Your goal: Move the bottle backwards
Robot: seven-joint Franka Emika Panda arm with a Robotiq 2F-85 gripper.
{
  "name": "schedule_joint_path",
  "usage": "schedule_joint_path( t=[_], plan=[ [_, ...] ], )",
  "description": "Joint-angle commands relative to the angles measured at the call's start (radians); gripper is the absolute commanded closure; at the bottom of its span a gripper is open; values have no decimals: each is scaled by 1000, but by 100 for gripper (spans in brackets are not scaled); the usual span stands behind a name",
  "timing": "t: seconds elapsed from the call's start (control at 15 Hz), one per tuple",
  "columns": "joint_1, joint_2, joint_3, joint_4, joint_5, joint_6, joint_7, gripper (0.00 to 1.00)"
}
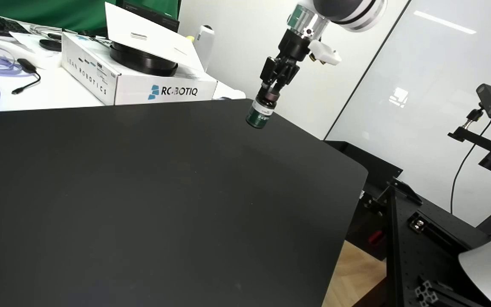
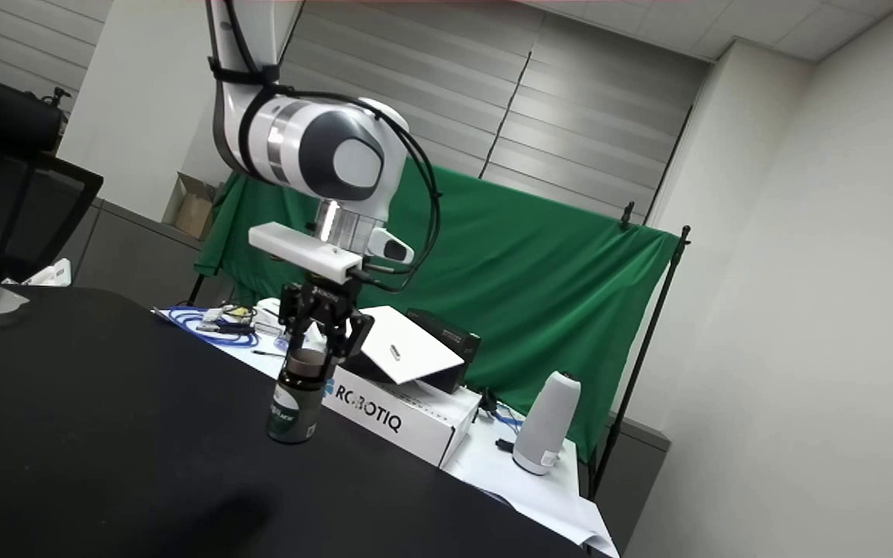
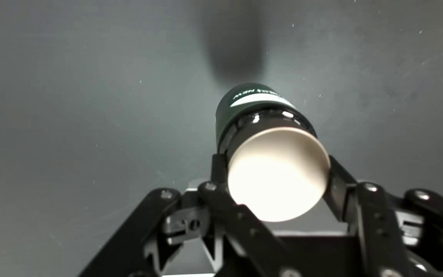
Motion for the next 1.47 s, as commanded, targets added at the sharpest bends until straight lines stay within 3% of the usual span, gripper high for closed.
schedule_joint_path(
  t=[0.0, 0.67, 1.4],
  plan=[
    [-6, 124, -5, 219, -25, -77, 45, 64],
    [-29, 379, 19, 574, -4, -184, 31, 64],
    [-80, 510, 43, 739, 11, -251, 13, 64]
  ],
)
